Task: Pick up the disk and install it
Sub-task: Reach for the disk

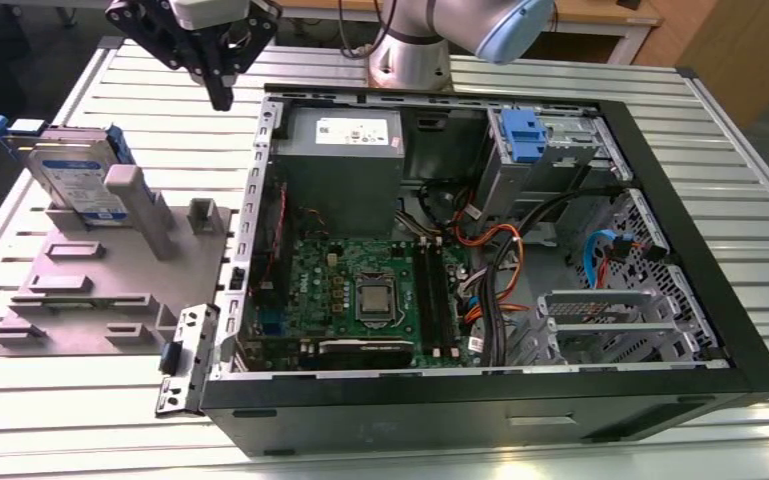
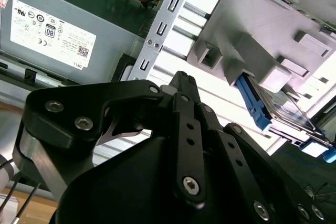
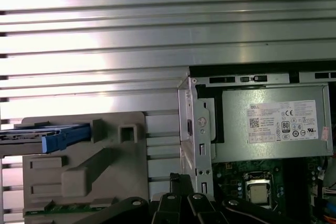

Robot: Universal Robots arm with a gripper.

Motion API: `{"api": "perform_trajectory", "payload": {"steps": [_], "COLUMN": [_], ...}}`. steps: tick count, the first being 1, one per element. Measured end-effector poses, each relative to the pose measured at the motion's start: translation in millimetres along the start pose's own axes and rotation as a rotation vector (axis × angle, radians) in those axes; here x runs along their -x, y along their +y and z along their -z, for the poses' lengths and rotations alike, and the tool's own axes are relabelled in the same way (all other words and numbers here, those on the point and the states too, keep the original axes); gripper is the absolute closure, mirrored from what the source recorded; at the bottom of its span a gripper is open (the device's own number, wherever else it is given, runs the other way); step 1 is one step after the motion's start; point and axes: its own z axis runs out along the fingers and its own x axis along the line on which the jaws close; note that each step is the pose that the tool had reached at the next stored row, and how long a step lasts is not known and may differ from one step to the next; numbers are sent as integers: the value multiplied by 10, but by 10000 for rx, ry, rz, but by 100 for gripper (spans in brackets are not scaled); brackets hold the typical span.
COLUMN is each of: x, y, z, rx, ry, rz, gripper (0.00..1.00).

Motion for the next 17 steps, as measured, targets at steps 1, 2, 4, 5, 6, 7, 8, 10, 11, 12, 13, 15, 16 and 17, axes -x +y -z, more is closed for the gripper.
{"api": "perform_trajectory", "payload": {"steps": [1,2,4,5,6,7,8,10,11,12,13,15,16,17], "x": [-1,-3,-8,-11,-19,-22,-30,-36,-39,-42,-45,-49,-58,-59], "y": [0,0,-1,-1,-1,-2,-2,-3,-3,-3,-3,-4,-4,-5], "z": [0,0,0,0,0,1,0,0,1,1,1,1,1,1], "rx": [0,0,-1,0,0,-1,0,0,-1,-1,0,0,0,0], "ry": [0,0,0,0,0,0,0,0,0,0,0,0,-1,0], "rz": [2,1,0,0,-1,0,0,0,0,0,0,1,0,0], "gripper": [89,89,89,89,89,89,89,89,89,89,89,89,89,89]}}
